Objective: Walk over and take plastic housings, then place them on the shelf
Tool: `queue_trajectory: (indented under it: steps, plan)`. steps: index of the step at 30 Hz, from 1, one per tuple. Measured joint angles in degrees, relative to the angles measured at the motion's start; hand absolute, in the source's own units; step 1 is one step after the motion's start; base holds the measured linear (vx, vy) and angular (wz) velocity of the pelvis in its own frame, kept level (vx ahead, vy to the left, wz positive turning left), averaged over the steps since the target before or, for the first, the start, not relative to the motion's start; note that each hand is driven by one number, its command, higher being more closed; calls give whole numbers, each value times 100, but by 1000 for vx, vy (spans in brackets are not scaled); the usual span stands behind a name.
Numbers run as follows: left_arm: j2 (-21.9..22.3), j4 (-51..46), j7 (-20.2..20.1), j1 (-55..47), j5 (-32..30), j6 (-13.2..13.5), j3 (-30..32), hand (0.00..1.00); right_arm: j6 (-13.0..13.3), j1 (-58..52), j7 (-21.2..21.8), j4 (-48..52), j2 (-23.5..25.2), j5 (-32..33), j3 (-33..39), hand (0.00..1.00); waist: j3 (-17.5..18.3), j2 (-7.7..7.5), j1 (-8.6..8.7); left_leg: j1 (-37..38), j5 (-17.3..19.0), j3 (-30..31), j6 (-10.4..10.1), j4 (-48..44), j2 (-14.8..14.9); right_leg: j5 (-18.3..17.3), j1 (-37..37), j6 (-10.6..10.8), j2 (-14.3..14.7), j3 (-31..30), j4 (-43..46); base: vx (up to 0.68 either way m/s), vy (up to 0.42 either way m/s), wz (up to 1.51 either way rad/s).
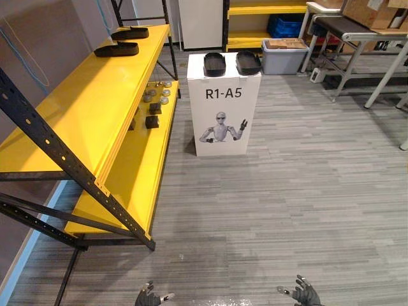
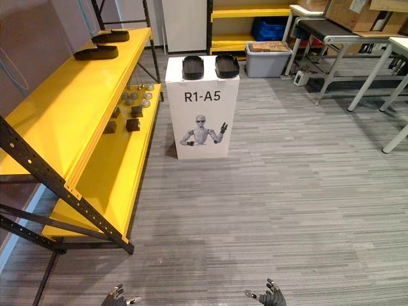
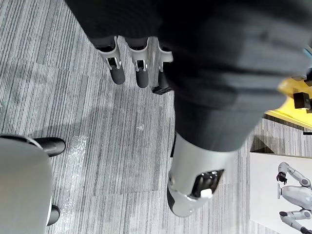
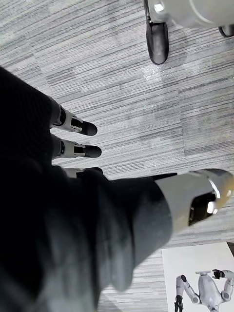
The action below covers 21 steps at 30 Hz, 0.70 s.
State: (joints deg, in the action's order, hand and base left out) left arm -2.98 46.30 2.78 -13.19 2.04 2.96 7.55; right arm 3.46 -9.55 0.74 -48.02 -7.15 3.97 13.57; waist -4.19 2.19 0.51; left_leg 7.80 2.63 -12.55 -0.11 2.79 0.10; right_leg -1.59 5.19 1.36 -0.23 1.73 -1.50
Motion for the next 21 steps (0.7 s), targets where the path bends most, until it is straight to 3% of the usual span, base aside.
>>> queue_trajectory:
  steps: [21]
  plan:
    - [24,-195,-37,-3,181,0,6,0,-2,107,-72,24,21,21,1,0,-8,8,-68,-24,24,-304,-15,75,33,89,-137,-64,77,-312,-92,-38,-23,-8]
